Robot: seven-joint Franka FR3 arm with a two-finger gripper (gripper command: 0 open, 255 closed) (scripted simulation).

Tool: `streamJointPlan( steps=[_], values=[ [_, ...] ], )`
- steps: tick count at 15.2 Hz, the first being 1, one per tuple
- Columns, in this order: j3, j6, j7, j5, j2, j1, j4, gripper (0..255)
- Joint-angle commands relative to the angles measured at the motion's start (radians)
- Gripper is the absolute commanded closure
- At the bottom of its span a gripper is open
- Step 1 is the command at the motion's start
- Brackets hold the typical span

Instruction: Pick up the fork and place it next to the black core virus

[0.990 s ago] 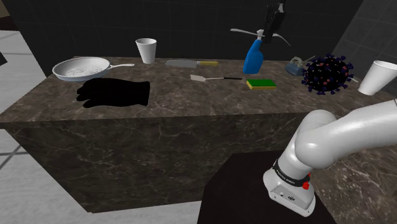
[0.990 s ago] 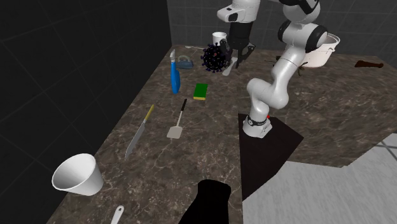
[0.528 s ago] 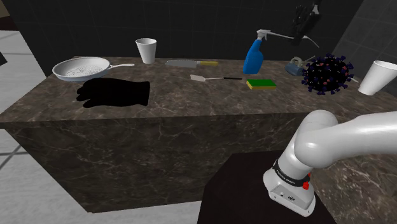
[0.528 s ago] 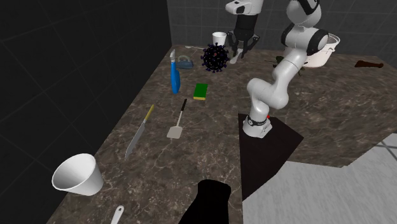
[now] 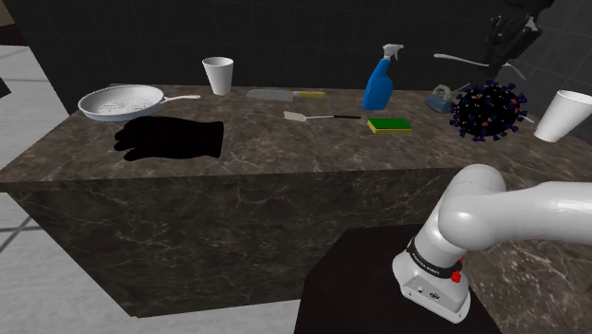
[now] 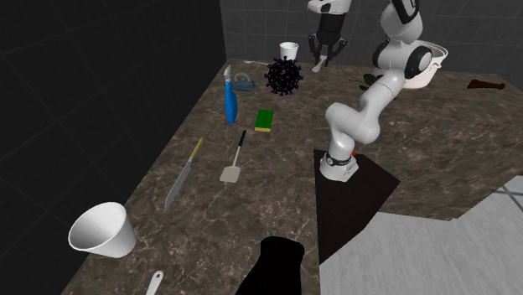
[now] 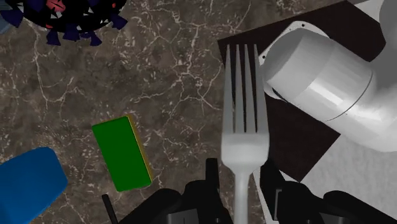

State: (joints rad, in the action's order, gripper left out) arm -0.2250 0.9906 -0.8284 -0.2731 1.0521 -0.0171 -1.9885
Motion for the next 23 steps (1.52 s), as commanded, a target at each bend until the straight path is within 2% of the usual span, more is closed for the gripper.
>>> streamJointPlan(
  steps=[1, 9, 12, 13, 23],
  values=[
    [-0.027, -0.031, -0.039, -0.039, 0.028, 0.0, 0.01, 255],
    [-0.116, -0.168, -0.205, -0.211, 0.14, -0.007, 0.081, 255],
    [-0.146, -0.217, -0.277, -0.287, 0.169, -0.015, 0.125, 255],
    [-0.162, -0.244, -0.322, -0.333, 0.183, -0.021, 0.154, 255],
    [-0.185, -0.186, -0.289, -0.352, 0.321, 0.001, -0.043, 255]
  ],
)
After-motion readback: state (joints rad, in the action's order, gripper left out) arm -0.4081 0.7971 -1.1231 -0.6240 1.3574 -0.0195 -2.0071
